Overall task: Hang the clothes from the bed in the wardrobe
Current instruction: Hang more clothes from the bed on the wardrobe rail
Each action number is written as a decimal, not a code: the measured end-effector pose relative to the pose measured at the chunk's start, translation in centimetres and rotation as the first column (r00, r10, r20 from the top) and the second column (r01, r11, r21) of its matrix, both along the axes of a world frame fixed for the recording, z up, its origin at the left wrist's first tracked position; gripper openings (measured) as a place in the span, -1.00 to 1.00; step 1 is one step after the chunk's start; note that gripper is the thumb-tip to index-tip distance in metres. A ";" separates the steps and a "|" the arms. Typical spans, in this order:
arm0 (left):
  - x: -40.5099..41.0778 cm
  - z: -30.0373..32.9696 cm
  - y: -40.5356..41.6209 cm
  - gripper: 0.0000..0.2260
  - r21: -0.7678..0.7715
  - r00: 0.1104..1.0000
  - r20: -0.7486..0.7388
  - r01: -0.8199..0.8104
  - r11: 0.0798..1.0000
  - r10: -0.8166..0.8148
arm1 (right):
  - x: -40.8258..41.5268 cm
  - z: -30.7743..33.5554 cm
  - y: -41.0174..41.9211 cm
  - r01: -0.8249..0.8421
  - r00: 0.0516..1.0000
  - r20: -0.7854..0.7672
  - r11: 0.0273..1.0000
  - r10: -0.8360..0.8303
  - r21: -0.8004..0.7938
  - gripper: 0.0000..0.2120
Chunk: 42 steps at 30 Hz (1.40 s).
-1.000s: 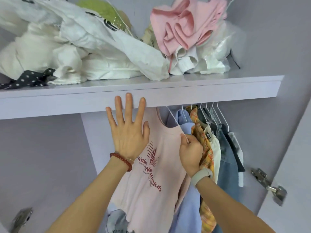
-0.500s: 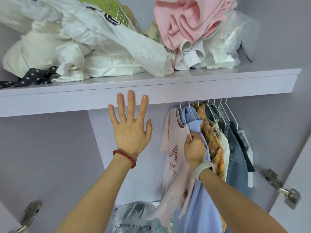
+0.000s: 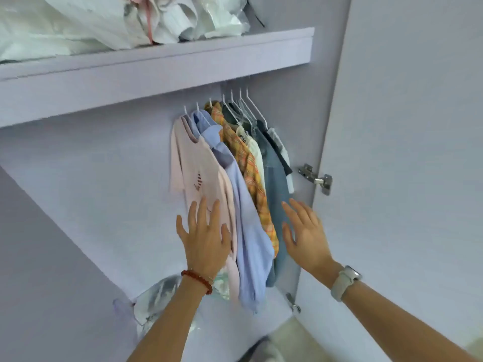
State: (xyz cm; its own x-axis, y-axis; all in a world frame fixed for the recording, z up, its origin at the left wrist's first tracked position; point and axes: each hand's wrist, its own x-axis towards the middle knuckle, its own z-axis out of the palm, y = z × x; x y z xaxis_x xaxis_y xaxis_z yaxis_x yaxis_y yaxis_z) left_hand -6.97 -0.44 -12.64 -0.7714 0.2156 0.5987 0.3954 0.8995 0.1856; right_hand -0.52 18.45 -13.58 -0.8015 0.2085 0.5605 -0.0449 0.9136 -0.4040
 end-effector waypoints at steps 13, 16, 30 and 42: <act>24.0 -14.9 14.7 -0.56 -0.160 0.524 0.603 0.818 0.553 -0.602 | 39.4 -13.7 1.3 0.855 0.476 0.547 0.508 -0.689 -0.105 -0.61; 32.3 -15.3 18.1 -0.59 -0.128 0.316 0.657 0.941 0.312 -0.685 | 48.7 -15.2 -1.6 0.956 0.282 0.576 0.272 -0.767 -0.107 -0.64; 77.7 -20.3 18.6 -0.65 -0.059 -0.332 0.834 0.741 -0.669 -0.441 | 84.1 -22.6 -19.2 0.715 -0.379 0.708 -0.674 -0.596 -0.185 -0.71; 99.2 -30.8 12.6 -0.50 -0.163 -0.240 0.933 0.380 -0.910 -0.268 | 108.8 -31.1 -27.6 0.405 -0.574 0.780 -0.914 -0.248 0.007 -0.58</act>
State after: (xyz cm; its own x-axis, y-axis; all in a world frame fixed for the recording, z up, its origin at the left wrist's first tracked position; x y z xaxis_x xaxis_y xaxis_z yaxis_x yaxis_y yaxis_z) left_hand 92.19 12.20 -43.47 0.8021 0.1992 -0.5630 0.4127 -0.8663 0.2815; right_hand 108.24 -9.12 -44.69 0.9435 0.1875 -0.2734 0.1079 -0.9535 -0.2814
